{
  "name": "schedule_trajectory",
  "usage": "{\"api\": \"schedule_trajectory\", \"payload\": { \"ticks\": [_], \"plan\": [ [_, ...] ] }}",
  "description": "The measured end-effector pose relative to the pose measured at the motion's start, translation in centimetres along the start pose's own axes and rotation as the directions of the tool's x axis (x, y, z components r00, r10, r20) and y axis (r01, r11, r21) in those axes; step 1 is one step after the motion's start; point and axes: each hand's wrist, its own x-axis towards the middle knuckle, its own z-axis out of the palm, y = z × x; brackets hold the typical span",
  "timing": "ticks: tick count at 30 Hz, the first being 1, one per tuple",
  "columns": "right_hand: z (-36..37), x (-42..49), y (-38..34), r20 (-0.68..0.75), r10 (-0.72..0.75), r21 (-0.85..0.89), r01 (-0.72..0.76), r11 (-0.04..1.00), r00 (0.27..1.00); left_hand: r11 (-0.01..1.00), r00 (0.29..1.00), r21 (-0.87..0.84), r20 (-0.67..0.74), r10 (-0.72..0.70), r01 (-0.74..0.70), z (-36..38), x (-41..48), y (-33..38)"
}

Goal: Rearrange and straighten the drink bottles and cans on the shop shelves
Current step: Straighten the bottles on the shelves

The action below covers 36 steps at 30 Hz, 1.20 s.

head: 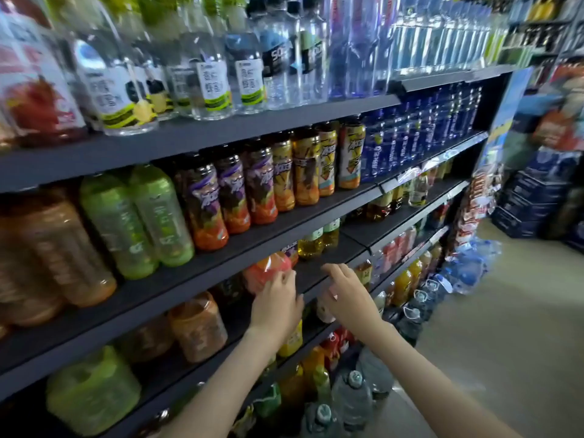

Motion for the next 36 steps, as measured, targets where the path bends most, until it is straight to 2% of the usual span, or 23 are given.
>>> {"api": "schedule_trajectory", "payload": {
  "ticks": [6,12,19,24,31,36],
  "plan": [
    [-5.3,3.9,10.7,-0.1,0.119,0.003,-0.119,0.993,0.988,0.992,0.99,0.002,0.059,0.129,-0.129,4.3,8.9,8.7],
    [-10.9,7.8,22.9,-0.131,0.174,0.016,-0.173,0.985,0.976,0.988,0.987,-0.027,0.051,0.155,-0.154,9.5,16.9,18.6],
    [-17.6,12.6,38.3,-0.051,0.2,0.015,-0.2,0.98,0.978,0.997,0.997,-0.072,0.073,0.037,-0.032,16.1,26.6,30.5],
    [-19.8,18.3,47.7,-0.015,0.277,0.076,-0.276,0.958,0.961,0.993,0.995,-0.104,0.087,-0.054,0.063,19.9,33.3,35.0],
    [-17.5,28.4,58.8,0.109,0.323,0.097,-0.333,0.938,0.94,0.982,0.978,-0.043,0.115,-0.177,0.183,27.5,45.0,37.2],
    [-13.9,37.2,64.6,0.166,0.32,0.18,-0.348,0.92,0.933,0.977,0.972,0.041,0.102,-0.213,0.21,33.2,53.8,38.2]
  ]
}}
